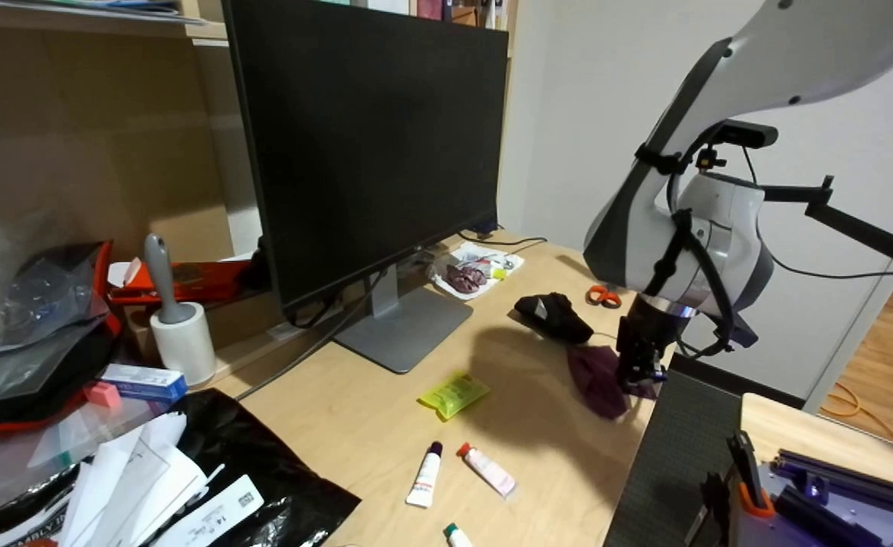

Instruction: Move the maroon cloth to the front of the desk

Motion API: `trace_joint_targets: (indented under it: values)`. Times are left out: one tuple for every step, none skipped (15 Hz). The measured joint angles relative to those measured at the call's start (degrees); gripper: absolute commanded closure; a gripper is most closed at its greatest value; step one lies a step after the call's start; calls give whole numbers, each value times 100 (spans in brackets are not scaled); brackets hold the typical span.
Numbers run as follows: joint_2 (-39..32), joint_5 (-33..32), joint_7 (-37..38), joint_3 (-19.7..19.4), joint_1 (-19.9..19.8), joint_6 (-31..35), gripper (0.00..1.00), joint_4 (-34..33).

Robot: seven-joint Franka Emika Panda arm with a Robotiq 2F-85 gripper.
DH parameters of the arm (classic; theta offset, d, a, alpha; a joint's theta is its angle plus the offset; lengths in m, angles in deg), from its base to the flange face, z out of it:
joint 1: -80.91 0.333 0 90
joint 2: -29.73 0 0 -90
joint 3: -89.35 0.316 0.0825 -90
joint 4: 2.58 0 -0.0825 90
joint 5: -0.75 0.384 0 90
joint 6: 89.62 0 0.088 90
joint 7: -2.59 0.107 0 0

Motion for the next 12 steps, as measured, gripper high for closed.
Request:
trace_joint_targets:
  values:
    - [-10, 0, 1, 9, 0, 24, 44, -12]
    - [-16, 0, 1, 8, 1, 24, 38, -22]
    - [-25, 0, 6, -22, 27, 24, 32, -24]
    - [-43, 0, 11, -84, 91, 24, 25, -23]
    - [-72, 0, 12, -183, 184, 19, 19, -23]
    - [-114, 0, 16, -304, 300, 17, 12, -22]
    - [-147, 0, 33, -447, 442, 17, 6, -22]
    - [-165, 0, 45, -625, 619, 10, 0, -22]
    - [-179, 0, 59, -815, 806, -30, 0, -23]
    - [-181, 0, 68, -1010, 986, -87, 0, -23]
    - [-182, 0, 79, -1214, 1173, -145, 0, -24]
    - [-181, -1, 97, -1402, 1356, -195, 0, -27]
